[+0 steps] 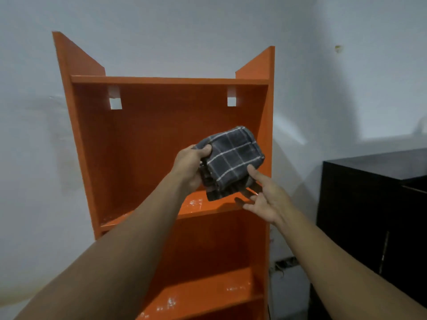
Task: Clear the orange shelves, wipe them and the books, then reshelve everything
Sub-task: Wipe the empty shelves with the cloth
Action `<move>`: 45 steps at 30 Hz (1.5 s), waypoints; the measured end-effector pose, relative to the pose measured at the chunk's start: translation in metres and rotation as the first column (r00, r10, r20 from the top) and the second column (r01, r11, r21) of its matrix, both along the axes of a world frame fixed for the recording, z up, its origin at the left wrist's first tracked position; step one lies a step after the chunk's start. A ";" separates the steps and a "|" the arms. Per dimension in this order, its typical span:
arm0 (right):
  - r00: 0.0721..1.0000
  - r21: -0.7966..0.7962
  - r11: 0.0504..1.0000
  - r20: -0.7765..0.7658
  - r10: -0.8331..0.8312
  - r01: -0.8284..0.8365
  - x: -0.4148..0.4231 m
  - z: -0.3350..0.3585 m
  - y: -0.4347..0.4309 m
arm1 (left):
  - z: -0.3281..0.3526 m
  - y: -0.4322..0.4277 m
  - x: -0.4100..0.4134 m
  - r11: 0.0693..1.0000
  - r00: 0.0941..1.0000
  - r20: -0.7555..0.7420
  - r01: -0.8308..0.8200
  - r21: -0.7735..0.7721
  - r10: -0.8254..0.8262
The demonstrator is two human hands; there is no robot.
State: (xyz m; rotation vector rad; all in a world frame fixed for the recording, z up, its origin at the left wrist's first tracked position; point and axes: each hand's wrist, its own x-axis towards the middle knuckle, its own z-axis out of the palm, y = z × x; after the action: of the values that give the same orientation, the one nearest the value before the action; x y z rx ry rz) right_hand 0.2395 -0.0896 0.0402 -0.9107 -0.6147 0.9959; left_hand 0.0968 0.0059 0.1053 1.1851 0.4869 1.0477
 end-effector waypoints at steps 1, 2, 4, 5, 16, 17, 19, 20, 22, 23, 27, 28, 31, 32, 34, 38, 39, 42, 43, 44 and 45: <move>0.999 0.043 0.999 -0.052 0.004 -0.001 0.005 0.003 0.003 | -0.002 0.002 0.004 1.000 0.999 0.038 0.010 -0.013 -0.009; 0.998 0.077 0.997 -0.054 0.026 -0.022 0.010 0.005 0.006 | -0.004 0.004 0.009 0.999 0.997 0.080 0.019 -0.034 -0.016; 0.996 0.086 0.992 0.037 0.087 -0.090 0.017 0.010 0.011 | -0.007 0.007 0.020 0.997 0.990 0.138 0.021 -0.074 -0.011; 0.992 0.073 0.992 0.080 0.099 -0.105 0.020 0.013 0.014 | -0.009 0.008 0.026 0.997 0.991 0.137 0.015 -0.074 -0.005; 0.694 -0.074 0.995 0.720 0.009 0.063 0.066 0.080 0.053 | -0.038 0.039 0.057 0.955 0.878 -0.447 -0.038 0.293 0.173; 0.563 -0.101 0.987 0.826 0.016 0.121 0.067 0.085 0.059 | -0.043 0.043 0.060 0.947 0.857 -0.483 -0.020 0.319 0.181; 0.222 -0.056 0.973 0.975 0.005 0.224 0.067 0.091 0.072 | -0.052 0.050 0.064 0.928 0.788 -0.563 -0.024 0.373 0.247; 0.044 -0.004 0.971 0.999 -0.006 0.239 0.066 0.091 0.079 | -0.057 0.056 0.066 0.919 0.747 -0.598 -0.041 0.391 0.288; -0.245 0.093 0.969 0.969 -0.035 0.228 0.062 0.082 0.089 | -0.067 0.067 0.069 0.891 0.643 -0.662 -0.072 0.449 0.385; -0.343 0.117 0.968 0.939 -0.035 0.221 0.061 0.074 0.095 | -0.072 0.072 0.071 0.868 0.569 -0.696 -0.068 0.491 0.438; -0.501 0.084 0.967 0.864 0.049 0.240 0.065 0.029 0.125 | -0.087 0.080 0.078 0.800 0.210 -0.814 0.170 0.575 0.541; -0.510 0.066 0.965 0.857 0.076 0.255 0.068 0.015 0.133 | -0.090 0.082 0.081 0.794 0.135 -0.826 0.227 0.564 0.548; -0.411 -0.085 0.942 0.884 0.221 0.324 0.080 -0.021 0.151 | -0.092 0.091 0.085 0.774 0.004 -0.811 0.296 0.560 0.585; -0.349 -0.151 0.935 0.899 0.265 0.321 0.084 -0.027 0.154 | -0.091 0.093 0.085 0.774 -0.011 -0.810 0.302 0.556 0.586; -0.267 -0.219 0.931 0.916 0.299 0.291 0.091 -0.029 0.159 | -0.087 0.096 0.087 0.779 -0.035 -0.815 0.323 0.538 0.578; -0.313 -0.220 0.922 0.894 0.321 0.318 0.095 -0.025 0.158 | -0.083 0.095 0.093 0.779 -0.096 -0.811 0.363 0.511 0.577; -0.349 -0.199 0.919 0.881 0.319 0.339 0.094 -0.026 0.156 | -0.083 0.095 0.094 0.780 -0.113 -0.809 0.372 0.504 0.577; -0.371 -0.177 0.912 0.871 0.321 0.371 0.088 -0.026 0.149 | -0.081 0.091 0.097 0.771 -0.148 -0.792 0.390 0.503 0.592; -0.366 -0.176 0.908 0.873 0.323 0.381 0.084 -0.025 0.146 | -0.081 0.089 0.097 0.769 -0.161 -0.786 0.392 0.505 0.598; -0.357 -0.172 0.904 0.877 0.321 0.392 0.082 -0.025 0.142 | -0.080 0.087 0.097 0.767 -0.166 -0.783 0.397 0.504 0.600; -0.333 -0.173 0.897 0.886 0.322 0.407 0.079 -0.024 0.137 | -0.080 0.087 0.096 0.766 -0.165 -0.784 0.402 0.501 0.599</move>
State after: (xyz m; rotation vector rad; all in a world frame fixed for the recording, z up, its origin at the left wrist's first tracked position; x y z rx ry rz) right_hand 0.3190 0.0471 0.0165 -2.2804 -1.8809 -0.1890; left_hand 0.1930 0.0930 0.0254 2.6775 1.6567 -0.0293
